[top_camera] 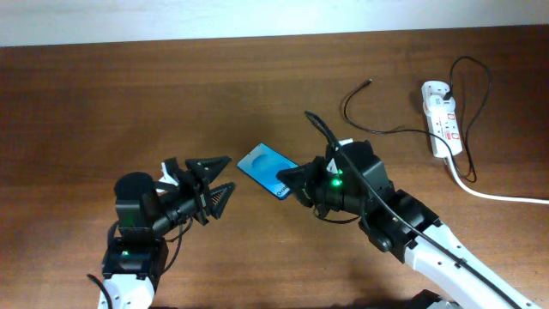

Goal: Plug charger to phone and switch on socket
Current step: 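Bring the left gripper to the phone and grasp its top edge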

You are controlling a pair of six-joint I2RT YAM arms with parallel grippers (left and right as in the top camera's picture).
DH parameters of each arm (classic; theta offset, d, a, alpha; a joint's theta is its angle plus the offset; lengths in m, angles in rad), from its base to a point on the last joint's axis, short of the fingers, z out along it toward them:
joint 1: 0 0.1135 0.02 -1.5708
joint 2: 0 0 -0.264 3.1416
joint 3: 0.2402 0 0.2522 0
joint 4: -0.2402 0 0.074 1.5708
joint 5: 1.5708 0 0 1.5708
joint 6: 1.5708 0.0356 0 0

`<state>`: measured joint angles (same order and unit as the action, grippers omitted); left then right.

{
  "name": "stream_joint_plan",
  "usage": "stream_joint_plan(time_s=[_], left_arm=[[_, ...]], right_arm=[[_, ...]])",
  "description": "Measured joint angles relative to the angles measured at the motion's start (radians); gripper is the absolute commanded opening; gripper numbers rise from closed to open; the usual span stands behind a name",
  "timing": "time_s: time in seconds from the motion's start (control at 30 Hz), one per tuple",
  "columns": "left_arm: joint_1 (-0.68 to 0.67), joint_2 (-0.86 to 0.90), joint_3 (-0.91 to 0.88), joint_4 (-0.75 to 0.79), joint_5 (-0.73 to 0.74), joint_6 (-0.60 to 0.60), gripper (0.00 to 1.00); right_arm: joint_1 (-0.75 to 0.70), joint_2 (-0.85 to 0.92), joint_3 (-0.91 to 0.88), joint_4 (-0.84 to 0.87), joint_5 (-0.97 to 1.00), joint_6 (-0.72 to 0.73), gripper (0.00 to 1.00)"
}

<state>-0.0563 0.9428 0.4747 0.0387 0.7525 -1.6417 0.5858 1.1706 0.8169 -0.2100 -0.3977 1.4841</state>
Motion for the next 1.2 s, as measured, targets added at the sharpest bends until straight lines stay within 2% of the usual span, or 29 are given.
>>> stream_joint_plan(time_s=[0.03, 0.17, 0.2, 0.23, 0.4, 0.53, 0.6, 0.7, 0.73, 1.1, 1.2], left_arm=[[-0.016, 0.0, 0.0, 0.0, 0.0, -0.006, 0.98], [-0.043, 0.0, 0.0, 0.0, 0.0, -0.064, 0.98], [-0.052, 0.0, 0.0, 0.0, 0.0, -0.089, 0.94], [-0.057, 0.0, 0.0, 0.0, 0.0, -0.108, 0.79], [-0.06, 0.0, 0.0, 0.018, 0.0, -0.161, 0.7], [-0.06, 0.0, 0.0, 0.064, 0.0, -0.181, 0.68], [-0.06, 0.0, 0.0, 0.071, 0.0, -0.184, 0.59], [-0.06, 0.0, 0.0, 0.071, 0.0, -0.187, 0.38], [-0.06, 0.0, 0.0, 0.072, 0.0, -0.192, 0.36], [-0.06, 0.0, -0.002, 0.07, 0.001, -0.195, 0.27], [-0.06, 0.0, -0.002, 0.063, 0.0, -0.195, 0.2]], right_arm=[[0.0, 0.0, 0.0, 0.007, -0.018, 0.031, 0.04], [0.0, 0.0, 0.0, 0.03, -0.042, 0.094, 0.04], [0.001, 0.0, 0.0, 0.032, -0.043, 0.11, 0.04], [0.012, 0.0, 0.0, 0.04, -0.042, 0.119, 0.04], [0.079, 0.01, 0.0, 0.062, -0.048, 0.169, 0.04], [0.113, 0.045, 0.0, 0.096, -0.049, 0.225, 0.04], [0.125, 0.057, 0.0, 0.116, -0.047, 0.241, 0.04], [0.131, 0.069, 0.0, 0.157, -0.046, 0.27, 0.04], [0.131, 0.073, 0.0, 0.168, -0.046, 0.274, 0.04], [0.136, 0.074, 0.001, 0.19, -0.037, 0.297, 0.04], [0.157, 0.074, 0.001, 0.193, 0.0, 0.316, 0.05]])
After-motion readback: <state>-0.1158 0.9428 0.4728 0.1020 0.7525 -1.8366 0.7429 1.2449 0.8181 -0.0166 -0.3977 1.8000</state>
